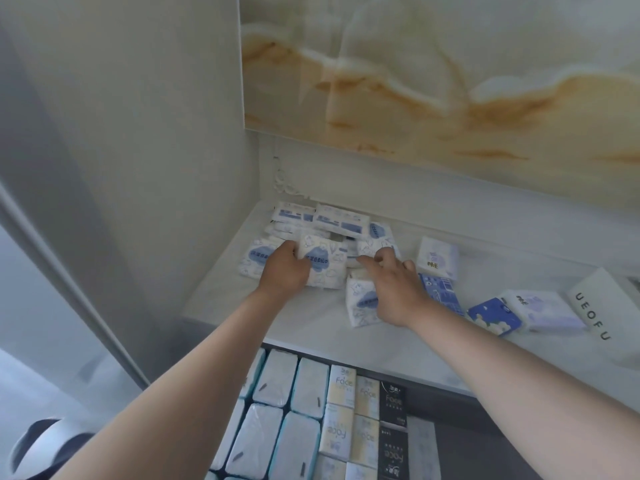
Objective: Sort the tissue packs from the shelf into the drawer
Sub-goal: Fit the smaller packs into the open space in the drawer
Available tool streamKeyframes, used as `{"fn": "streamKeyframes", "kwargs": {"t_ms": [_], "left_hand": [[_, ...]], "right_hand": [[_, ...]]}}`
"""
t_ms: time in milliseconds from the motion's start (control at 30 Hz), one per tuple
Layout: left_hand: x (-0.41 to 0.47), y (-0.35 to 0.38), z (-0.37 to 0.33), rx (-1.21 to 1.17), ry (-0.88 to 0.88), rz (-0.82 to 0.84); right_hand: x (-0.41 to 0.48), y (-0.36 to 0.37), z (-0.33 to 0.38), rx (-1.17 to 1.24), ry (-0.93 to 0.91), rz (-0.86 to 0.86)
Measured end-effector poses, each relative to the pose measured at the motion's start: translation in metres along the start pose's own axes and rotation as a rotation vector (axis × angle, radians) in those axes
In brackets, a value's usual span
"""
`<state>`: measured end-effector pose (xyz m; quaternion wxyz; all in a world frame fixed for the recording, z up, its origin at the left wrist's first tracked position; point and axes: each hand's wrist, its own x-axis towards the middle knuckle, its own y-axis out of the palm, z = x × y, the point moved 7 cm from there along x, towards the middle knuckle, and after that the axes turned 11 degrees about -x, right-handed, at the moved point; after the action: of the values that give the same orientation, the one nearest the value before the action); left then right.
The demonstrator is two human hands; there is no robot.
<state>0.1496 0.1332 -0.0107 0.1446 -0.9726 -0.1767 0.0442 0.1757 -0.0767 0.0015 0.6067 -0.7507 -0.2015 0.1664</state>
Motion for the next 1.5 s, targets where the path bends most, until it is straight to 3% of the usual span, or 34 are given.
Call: {"fn": "streamKeyframes", "kwargs": {"t_ms": [133,233,333,467,567,700,767,900,1067,1200,1367,1500], "left_hand": [[-0.014,-0.001,-0.027,0.015,0.164,-0.079],[-0.021,-0.002,-0.04,-0.039,0.219,-0.083],[-0.022,0.009,-0.052,-0.102,0.217,0.09],[-0.033,0.021,-0.062,-0.213,0.17,0.311],[-0.039,0.014,-0.057,-0.372,0.054,0.334],[-0.037,0.008,-0.038,-0.407,-0.119,0.393],[-0.027,0.0,-0.022,-0.286,-0.132,0.339],[-0.004,-0.028,0.007,0.407,0.146,0.155],[0.005,-0.032,0.039,0.915,0.106,0.241],[0.014,-0.033,0.033,1.05,0.159,0.174],[0.025,-0.041,0.035,0.983,0.174,0.163],[0.03,-0.037,0.04,0.935,0.064,0.272]], "right_hand": [[-0.015,-0.011,-0.008,-0.066,-0.004,-0.042],[-0.02,-0.034,-0.018,0.213,0.112,-0.099],[-0.012,-0.057,-0.018,0.458,0.185,-0.131],[0.001,-0.068,-0.007,0.537,0.192,-0.163],[0.001,-0.056,0.001,0.709,0.242,-0.053],[-0.002,-0.036,0.022,0.882,0.217,0.202],[0.001,-0.025,0.031,0.887,0.188,0.267],[0.01,-0.013,0.037,0.769,0.238,0.255],[0.041,-0.004,0.044,0.653,0.215,0.242],[0.072,-0.008,0.039,0.656,0.204,0.146],[0.083,0.007,0.043,0.645,0.187,0.37],[0.082,0.011,0.044,0.616,0.15,0.355]]}}
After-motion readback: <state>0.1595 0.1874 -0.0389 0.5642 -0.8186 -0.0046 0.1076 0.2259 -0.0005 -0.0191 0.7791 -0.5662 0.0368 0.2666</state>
